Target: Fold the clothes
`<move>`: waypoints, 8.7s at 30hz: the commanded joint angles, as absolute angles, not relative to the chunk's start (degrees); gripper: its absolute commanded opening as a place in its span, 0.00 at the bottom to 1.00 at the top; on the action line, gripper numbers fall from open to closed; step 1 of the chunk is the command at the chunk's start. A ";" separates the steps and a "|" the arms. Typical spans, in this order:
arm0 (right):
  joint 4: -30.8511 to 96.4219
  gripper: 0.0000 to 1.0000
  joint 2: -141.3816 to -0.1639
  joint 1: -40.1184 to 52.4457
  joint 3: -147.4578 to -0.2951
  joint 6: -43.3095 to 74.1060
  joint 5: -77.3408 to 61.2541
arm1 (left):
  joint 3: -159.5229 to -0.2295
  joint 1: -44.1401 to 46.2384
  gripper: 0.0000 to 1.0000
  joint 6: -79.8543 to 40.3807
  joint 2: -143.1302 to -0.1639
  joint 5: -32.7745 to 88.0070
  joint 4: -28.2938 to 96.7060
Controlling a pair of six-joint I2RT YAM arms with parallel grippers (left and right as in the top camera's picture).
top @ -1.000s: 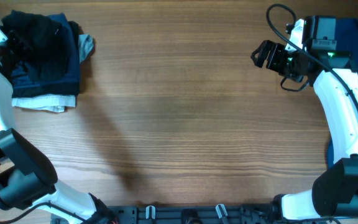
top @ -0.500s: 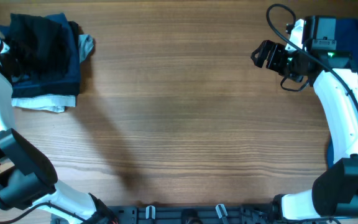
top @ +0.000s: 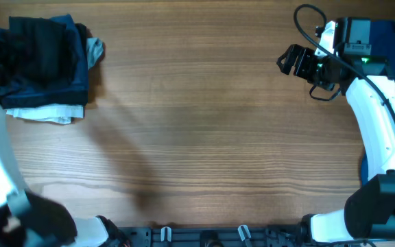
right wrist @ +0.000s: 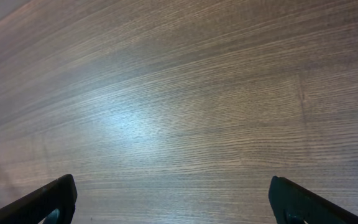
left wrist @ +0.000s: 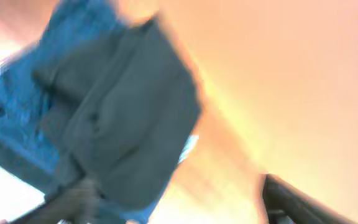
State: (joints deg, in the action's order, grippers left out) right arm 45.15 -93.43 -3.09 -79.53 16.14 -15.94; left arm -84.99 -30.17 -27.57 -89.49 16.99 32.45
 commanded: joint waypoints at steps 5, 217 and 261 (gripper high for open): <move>45.01 1.00 -94.08 -3.03 -79.81 15.03 -14.79 | -85.84 -30.55 0.04 -27.51 -92.27 18.11 24.53; -7.57 1.00 -4.38 10.76 -10.28 13.63 -0.82 | -85.52 -15.64 1.00 -39.90 -92.75 30.35 24.32; -0.56 1.00 -0.27 3.84 -0.30 15.20 1.10 | -85.52 -15.64 1.00 -39.90 -92.75 30.35 24.32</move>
State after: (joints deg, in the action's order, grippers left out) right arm -0.40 -1.04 4.19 -0.36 16.16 0.32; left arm -85.67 -15.57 -39.97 -92.47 30.68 24.45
